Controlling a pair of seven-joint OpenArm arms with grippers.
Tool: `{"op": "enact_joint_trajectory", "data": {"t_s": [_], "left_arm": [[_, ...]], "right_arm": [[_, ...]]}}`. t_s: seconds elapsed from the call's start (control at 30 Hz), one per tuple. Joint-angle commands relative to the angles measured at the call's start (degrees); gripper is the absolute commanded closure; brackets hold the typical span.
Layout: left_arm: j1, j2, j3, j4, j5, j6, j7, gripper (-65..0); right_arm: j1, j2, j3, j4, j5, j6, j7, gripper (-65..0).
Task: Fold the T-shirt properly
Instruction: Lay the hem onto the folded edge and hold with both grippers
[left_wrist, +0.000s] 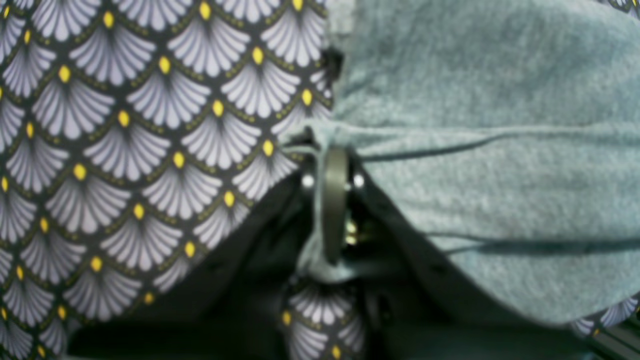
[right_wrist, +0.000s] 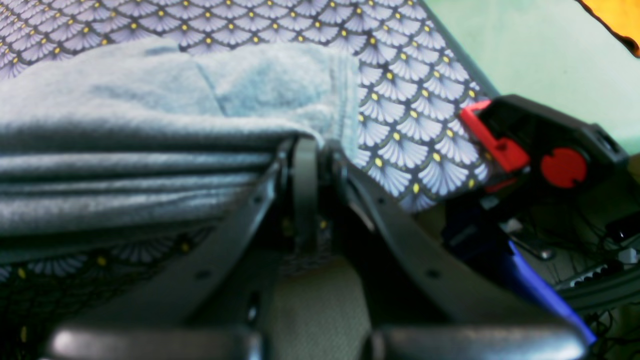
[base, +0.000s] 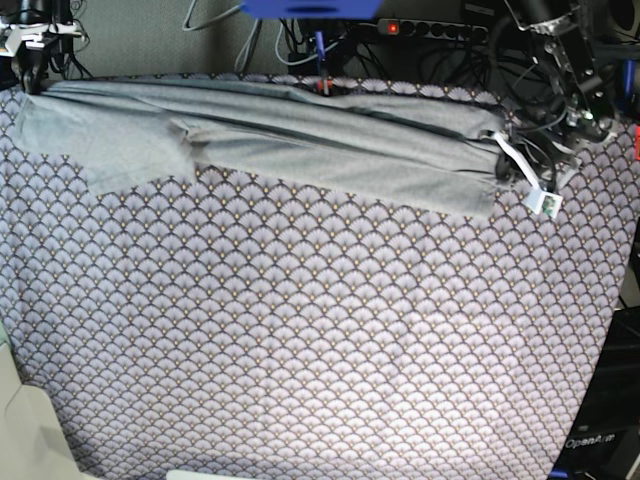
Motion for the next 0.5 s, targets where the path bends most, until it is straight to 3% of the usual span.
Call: {"op": "enact_joint_trajectory", "data": {"t_s": [0.0,0.1,0.2,0.4,0.47], "left_arm": [[-0.4,-1.2,-0.5,1.1,1.1,1.4,-0.4,-5.3],[-0.3,-1.2,-0.5,1.2,1.1,1.4,-0.4,-19.2],[0.3,-1.2,-0.6,1.2,1.1,1.4,-0.5,-28.4],[0.3,-1.2,-1.1,0.9,1.5,1.4,-0.4,-25.9],[0.3,-1.5,-1.1,0.8,1.5,1.4,-0.4,-25.9]], "right_arm": [[-0.9,1.1,1.1,0.8,2.3,-1.8,1.7,0.0],[-0.9,1.1,1.2,0.8,-0.5,-1.8,1.6,-4.6],[-0.5,0.4,3.2,0.8,-4.6,-1.8,1.6,-10.0],[0.4,-0.9,5.0,0.9,-8.3,-1.8,1.8,-11.3],[0.2,-0.8,5.1,1.0,-12.4,-1.8,2.2,-11.4]]}}
